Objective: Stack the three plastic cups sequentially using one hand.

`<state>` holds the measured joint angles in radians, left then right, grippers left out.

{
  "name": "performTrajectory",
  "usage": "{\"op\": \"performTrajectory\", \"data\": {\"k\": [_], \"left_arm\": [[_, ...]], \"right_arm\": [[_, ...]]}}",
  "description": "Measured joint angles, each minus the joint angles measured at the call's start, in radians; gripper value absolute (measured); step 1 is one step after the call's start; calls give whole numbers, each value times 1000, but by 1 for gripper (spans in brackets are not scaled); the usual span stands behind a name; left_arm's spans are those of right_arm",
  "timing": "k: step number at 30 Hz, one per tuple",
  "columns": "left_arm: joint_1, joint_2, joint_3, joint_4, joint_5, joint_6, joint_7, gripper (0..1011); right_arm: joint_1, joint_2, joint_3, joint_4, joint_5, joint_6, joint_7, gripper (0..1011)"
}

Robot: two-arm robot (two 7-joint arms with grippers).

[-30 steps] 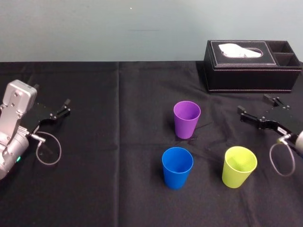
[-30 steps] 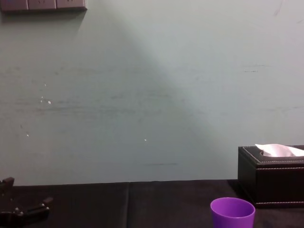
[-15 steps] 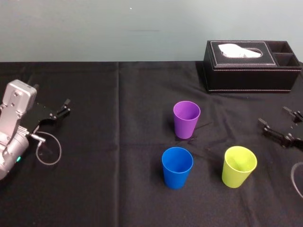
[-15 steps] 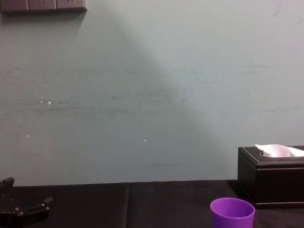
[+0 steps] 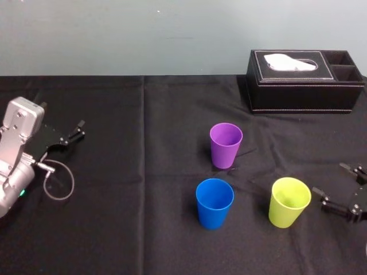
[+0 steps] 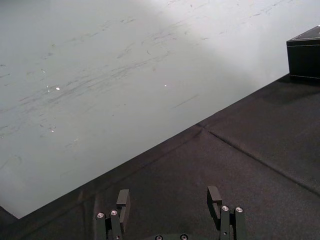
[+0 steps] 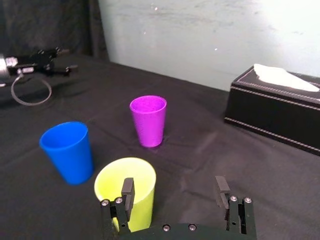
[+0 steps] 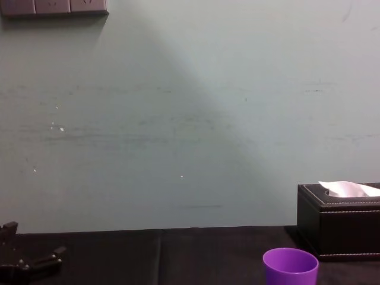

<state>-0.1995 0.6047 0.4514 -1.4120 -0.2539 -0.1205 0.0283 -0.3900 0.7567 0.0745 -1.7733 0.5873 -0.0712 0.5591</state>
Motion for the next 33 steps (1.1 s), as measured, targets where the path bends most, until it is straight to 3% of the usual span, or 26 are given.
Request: {"op": "performTrajectory", "data": {"k": [16,26,33], "left_arm": [[0,0,0,0,0,0,0,1011],[0,0,0,0,0,0,0,1011],[0,0,0,0,0,0,0,1011]], "right_arm": [[-57,32,-27,-19,-28,-24,32,1003],[-33,40,-78,-11,-54,-17,33,1003],[16,26,-116,23,-49,-6,33,1003]]}}
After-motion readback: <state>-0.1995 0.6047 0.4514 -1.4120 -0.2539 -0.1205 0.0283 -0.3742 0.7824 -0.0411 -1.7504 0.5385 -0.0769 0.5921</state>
